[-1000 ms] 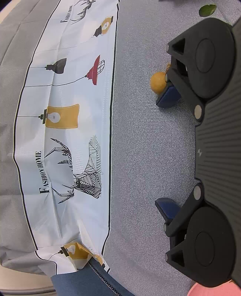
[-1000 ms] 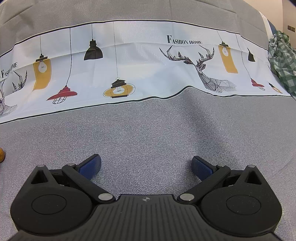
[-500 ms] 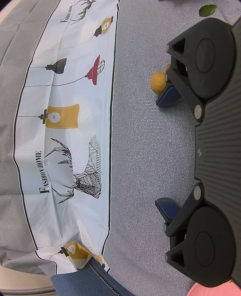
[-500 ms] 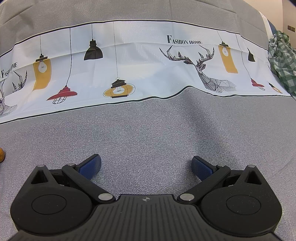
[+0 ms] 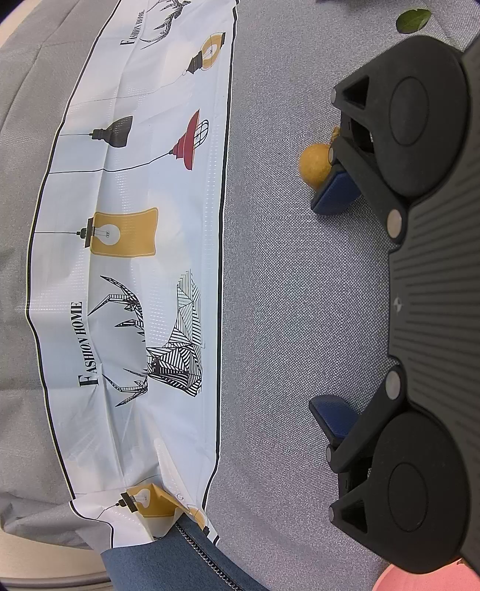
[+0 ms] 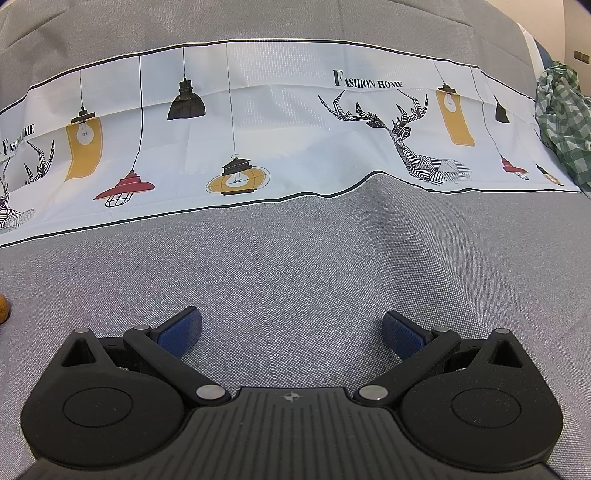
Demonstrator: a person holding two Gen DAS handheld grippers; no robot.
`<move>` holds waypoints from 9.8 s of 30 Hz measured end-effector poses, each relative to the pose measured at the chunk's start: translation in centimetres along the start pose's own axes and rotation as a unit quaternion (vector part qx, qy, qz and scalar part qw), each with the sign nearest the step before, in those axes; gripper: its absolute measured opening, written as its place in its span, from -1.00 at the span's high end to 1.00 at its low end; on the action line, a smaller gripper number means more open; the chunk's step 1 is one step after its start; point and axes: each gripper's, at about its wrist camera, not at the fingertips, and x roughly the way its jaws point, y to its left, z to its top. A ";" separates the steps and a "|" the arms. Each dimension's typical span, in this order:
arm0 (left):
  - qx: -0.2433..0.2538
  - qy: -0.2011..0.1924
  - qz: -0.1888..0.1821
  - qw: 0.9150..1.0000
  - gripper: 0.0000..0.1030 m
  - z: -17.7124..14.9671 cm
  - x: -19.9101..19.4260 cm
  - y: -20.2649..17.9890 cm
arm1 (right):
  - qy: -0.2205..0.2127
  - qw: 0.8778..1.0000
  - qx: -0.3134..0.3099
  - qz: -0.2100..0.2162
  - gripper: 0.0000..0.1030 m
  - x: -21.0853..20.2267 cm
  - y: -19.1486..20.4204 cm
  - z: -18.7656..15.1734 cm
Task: Organize fruits
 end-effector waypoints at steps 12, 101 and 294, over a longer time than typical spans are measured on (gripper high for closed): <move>0.000 0.000 0.000 1.000 -1.00 0.0 0.0 0.0 | 0.000 1.000 0.000 0.000 -0.99 0.0 0.0 0.0; -0.006 0.007 0.007 1.000 -1.00 0.9 0.5 -0.5 | -0.002 1.000 0.005 -0.005 -0.99 0.2 0.0 0.2; -0.029 0.097 0.108 0.989 -0.99 -7.1 -35.2 20.6 | -0.053 0.944 -0.170 0.278 -0.99 -37.5 20.9 -7.6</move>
